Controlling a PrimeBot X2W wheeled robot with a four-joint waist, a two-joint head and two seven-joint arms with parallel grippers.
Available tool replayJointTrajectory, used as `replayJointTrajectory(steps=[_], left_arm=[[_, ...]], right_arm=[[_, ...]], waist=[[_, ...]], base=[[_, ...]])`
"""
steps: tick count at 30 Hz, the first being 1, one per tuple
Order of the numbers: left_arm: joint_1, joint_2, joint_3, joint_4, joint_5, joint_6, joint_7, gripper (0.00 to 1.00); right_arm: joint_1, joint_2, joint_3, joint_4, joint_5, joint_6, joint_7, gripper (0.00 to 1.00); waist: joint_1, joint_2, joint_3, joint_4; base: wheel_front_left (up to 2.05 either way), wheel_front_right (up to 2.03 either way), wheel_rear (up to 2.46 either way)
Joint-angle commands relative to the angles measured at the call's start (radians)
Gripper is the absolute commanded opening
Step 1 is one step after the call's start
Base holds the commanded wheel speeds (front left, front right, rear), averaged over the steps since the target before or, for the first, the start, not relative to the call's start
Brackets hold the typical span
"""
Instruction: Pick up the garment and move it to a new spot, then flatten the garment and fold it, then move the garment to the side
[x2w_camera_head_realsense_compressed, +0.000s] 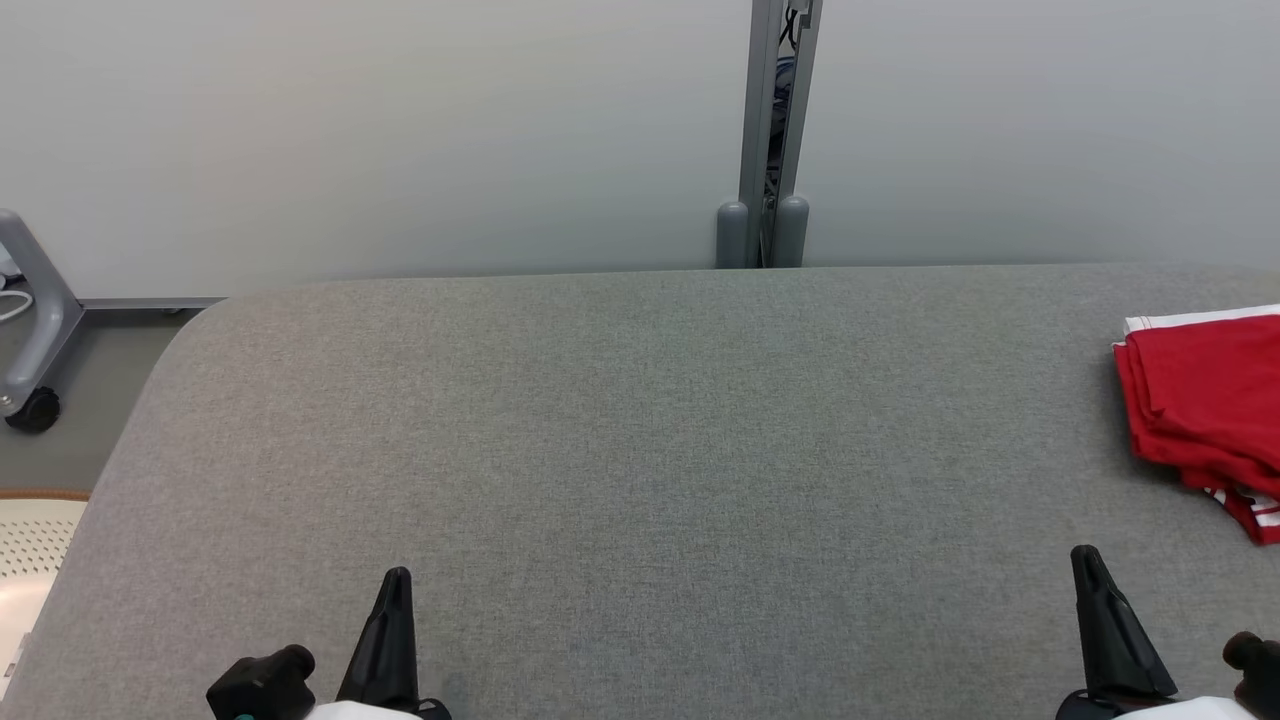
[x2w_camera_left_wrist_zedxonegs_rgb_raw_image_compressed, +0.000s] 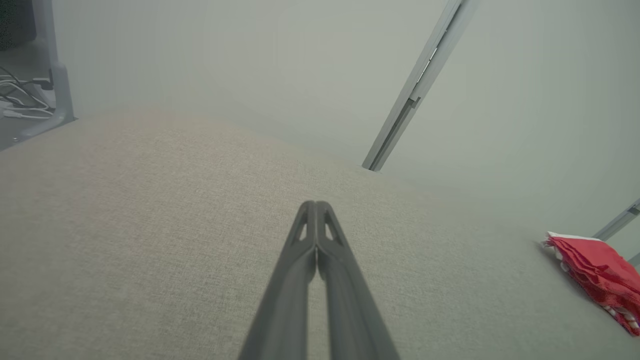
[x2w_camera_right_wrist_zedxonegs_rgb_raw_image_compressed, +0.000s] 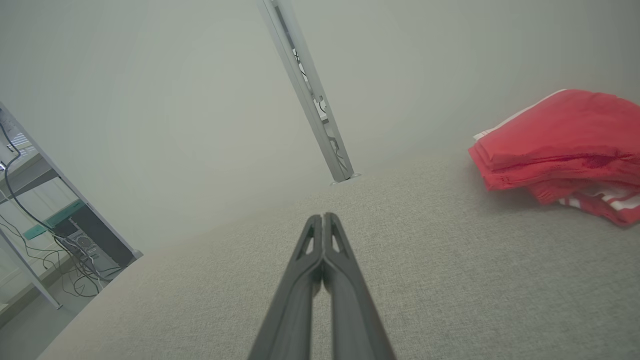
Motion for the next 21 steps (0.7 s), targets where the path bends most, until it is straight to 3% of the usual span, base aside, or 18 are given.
replayJointTrajectory(steps=[1, 21], left_arm=[[-0.042, 0.004, 0.006, -0.005, -0.051, -0.013, 0.005, 0.00], [-0.119, 0.005, 0.015, 0.038, -0.341, -0.061, 0.054, 0.00]], right_arm=[[-0.027, -0.013, -0.014, -0.008, 0.057, 0.000, 0.014, 0.00], [-0.060, -0.032, -0.070, 0.017, 0.365, 0.000, 0.095, 0.00]], waist=[[0.0000, -0.0001, 0.001, -0.001], [0.0000, -0.0001, 0.010, -0.010]], base=[[0.00, 0.00, 0.00], [0.00, 0.00, 0.00]])
